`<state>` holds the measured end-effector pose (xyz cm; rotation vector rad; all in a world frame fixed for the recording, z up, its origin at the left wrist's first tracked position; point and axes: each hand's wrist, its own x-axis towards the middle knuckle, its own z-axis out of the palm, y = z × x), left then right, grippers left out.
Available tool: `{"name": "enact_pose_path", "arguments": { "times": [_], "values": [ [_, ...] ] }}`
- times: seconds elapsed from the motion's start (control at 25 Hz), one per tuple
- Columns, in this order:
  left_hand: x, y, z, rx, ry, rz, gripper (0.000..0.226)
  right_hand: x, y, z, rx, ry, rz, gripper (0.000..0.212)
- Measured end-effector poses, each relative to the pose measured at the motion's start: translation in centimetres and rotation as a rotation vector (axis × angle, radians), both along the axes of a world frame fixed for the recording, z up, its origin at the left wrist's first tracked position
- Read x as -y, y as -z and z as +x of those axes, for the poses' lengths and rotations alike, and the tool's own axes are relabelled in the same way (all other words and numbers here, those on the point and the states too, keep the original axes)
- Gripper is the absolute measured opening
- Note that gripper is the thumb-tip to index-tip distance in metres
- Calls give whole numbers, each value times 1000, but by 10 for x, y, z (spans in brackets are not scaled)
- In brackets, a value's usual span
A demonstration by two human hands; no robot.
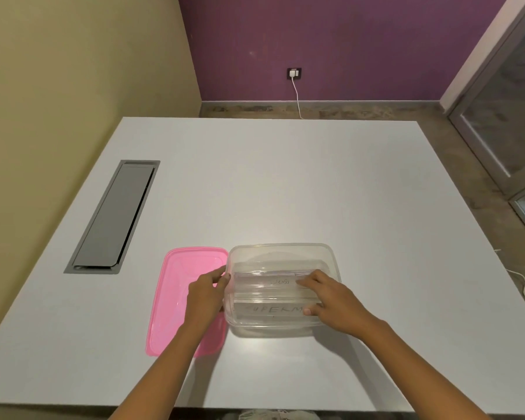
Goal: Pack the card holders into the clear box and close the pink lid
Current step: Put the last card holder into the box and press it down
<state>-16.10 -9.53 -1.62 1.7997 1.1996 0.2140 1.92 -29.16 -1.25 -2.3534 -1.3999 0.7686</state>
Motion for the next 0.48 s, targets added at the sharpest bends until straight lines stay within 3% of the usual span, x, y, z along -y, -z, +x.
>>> {"name": "enact_pose_path", "arguments": {
  "times": [0.28,0.48],
  "values": [
    [3,0,-1,30,-20,-24,34,-15,12,-7,-61,-15,-165,63],
    [5,1,-2,47,-15,-7,33,-20,12,-4,8,-59,-235,66]
  ]
}}
